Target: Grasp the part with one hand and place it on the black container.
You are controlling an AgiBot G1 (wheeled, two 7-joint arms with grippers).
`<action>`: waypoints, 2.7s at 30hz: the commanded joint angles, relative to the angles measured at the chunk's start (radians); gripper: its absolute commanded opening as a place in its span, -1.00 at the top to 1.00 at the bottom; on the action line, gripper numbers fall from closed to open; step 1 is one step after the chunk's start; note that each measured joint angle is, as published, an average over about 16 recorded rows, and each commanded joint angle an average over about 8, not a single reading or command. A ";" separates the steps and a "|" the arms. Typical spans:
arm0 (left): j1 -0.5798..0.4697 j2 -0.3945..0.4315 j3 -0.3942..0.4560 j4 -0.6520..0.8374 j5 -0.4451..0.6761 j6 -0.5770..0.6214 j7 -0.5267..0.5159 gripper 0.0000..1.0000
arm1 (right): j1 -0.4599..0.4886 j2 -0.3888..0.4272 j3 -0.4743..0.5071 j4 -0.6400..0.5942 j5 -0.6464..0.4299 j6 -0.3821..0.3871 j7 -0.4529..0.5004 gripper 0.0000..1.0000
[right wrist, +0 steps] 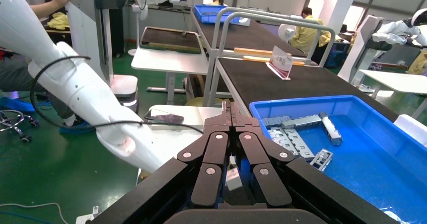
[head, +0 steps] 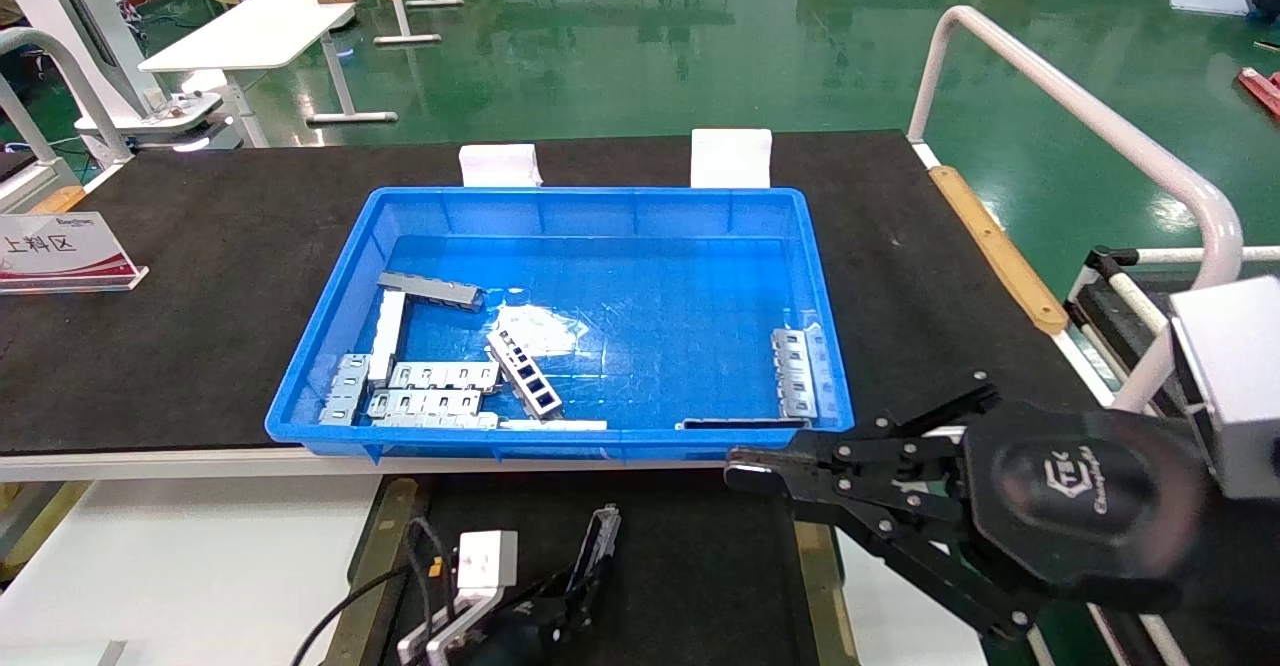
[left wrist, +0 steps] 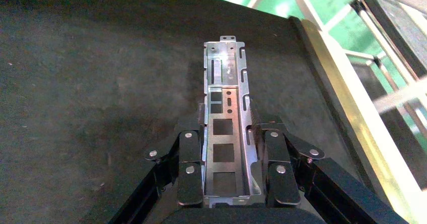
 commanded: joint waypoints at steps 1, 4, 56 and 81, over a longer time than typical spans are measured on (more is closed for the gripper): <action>-0.005 0.035 0.005 0.024 -0.013 -0.040 -0.008 1.00 | 0.000 0.000 0.000 0.000 0.000 0.000 0.000 1.00; -0.012 0.073 0.003 0.056 -0.021 -0.074 -0.014 1.00 | 0.000 0.000 0.000 0.000 0.000 0.000 0.000 1.00; -0.007 -0.174 -0.057 -0.131 0.029 0.307 0.044 -1.00 | 0.000 0.000 0.000 0.000 0.000 0.000 0.000 -1.00; -0.038 -0.386 -0.345 -0.143 -0.109 0.983 0.309 -1.00 | 0.000 0.000 -0.001 0.000 0.000 0.000 0.000 -1.00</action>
